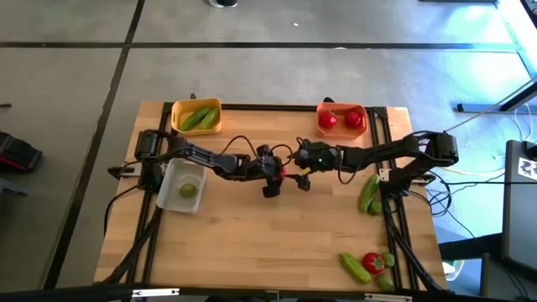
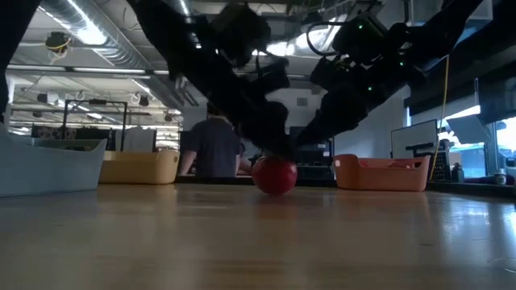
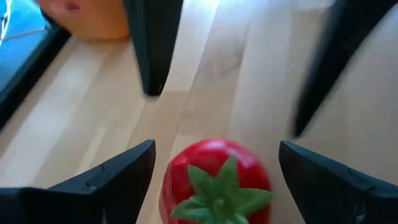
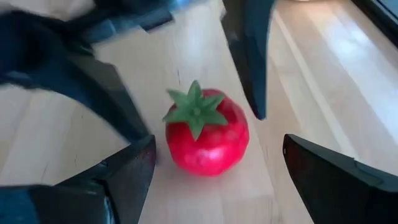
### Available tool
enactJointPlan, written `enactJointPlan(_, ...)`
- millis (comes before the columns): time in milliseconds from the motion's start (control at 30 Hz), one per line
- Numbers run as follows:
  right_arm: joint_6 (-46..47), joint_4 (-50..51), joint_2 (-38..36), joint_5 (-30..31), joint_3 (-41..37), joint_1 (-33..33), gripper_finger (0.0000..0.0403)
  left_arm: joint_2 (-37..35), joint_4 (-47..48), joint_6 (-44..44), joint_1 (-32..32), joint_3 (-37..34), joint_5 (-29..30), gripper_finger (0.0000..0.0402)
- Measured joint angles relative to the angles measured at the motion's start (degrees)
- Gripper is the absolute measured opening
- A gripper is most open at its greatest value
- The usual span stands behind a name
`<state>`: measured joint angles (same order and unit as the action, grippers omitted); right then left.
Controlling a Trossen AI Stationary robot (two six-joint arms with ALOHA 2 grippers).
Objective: Sort produce into baskets
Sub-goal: Put the left red tomato into the orange bin
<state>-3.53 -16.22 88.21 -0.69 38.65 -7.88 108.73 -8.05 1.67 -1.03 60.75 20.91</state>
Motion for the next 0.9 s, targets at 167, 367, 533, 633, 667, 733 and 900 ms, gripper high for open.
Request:
enactJointPlan(167, 0.0, -2.6, 0.0, 0.0, 0.0, 0.0, 0.0339, -6.1, 9.3, 0.2, 1.2, 0.0, 2.2, 0.0337)
enactJointPlan(367, 0.3, -4.7, 2.3, -0.5, 0.0, 0.0, 0.0339, -11.5, 12.8, -1.3, 1.6, -4.7, 2.3, 0.0337)
enactJointPlan(533, 1.8, -9.8, 5.9, -1.5, 0.0, 0.0, 0.0339, -14.1, 12.0, -3.2, 1.4, -12.0, 3.1, 0.0337)
enactJointPlan(633, 2.2, -12.0, 7.1, -1.5, 0.0, 0.0, 0.0339, -14.6, 4.6, -4.2, 1.4, -15.9, 3.4, 0.0337)
enactJointPlan(667, 2.2, -13.3, 7.7, -1.5, 0.1, 0.0, 0.0339, -14.6, 1.3, -4.2, 1.3, -17.1, 3.3, 0.0337)
enactJointPlan(733, 2.2, -13.9, 8.6, -1.5, 0.1, 0.0, 0.0339, -13.8, -4.7, -4.3, 0.9, -19.3, 3.3, 0.0337)
enactJointPlan(900, 3.0, -18.1, 11.5, -1.4, 0.2, 0.0, 0.0339, -11.2, -12.4, -4.3, -1.0, -21.7, 3.3, 0.0337)
